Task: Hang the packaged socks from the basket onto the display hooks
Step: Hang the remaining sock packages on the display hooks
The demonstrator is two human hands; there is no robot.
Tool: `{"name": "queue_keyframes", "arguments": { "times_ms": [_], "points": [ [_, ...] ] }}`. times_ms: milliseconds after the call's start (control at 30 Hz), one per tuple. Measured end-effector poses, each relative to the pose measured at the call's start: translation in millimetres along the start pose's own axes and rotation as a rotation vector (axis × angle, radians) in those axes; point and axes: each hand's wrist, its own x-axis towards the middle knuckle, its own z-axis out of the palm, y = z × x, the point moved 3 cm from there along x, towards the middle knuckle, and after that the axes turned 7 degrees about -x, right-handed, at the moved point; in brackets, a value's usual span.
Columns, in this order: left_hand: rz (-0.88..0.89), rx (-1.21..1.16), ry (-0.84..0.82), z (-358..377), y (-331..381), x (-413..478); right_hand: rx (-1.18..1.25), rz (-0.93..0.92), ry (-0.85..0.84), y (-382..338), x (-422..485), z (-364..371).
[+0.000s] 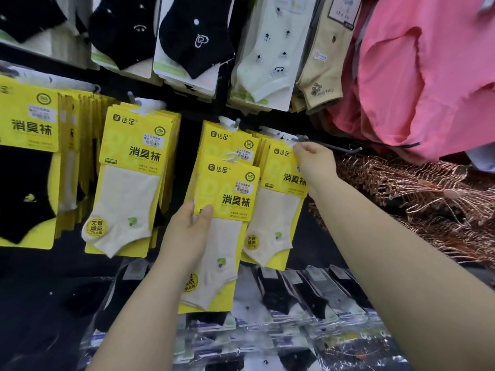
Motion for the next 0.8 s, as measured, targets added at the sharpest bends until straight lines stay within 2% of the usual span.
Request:
{"name": "queue_keyframes", "arguments": {
  "times_ms": [100,167,233,300,367,433,533,800],
  "points": [
    [-0.027,-0.002,-0.032,4.4,2.8,-2.2,0.060,0.049,0.097,4.9,2.0,-0.2],
    [-0.033,-0.016,-0.042,7.4,4.8,-3.4,-0.040,0.109,0.196,9.1,-0.1,-4.9],
    [-0.030,-0.011,-0.059,10.4,5.0,-3.2,-0.144,0.084,0.245,9.1,-12.0,-9.0],
    [-0.023,-0.008,-0.087,13.4,5.7,-4.5,-0.081,-0.039,0.125,5.3,-29.4,-5.8],
    [-0.011,-0.013,-0.118,17.5,6.9,-6.4,-0.038,-0.121,-0.108,-1.3,-53.0,1.2],
    [-0.004,-0.029,-0.161,23.3,7.9,-8.5,-0.046,-0.188,-0.267,-5.2,-70.2,5.9],
    [0.015,-0.033,-0.206,30.2,9.3,-12.9,0.050,-0.192,-0.276,-10.0,-79.8,3.6],
    [0.016,-0.004,-0.207,36.2,1.6,-12.5,0.266,0.041,-0.173,3.0,-69.7,-14.1]
  ]
}}
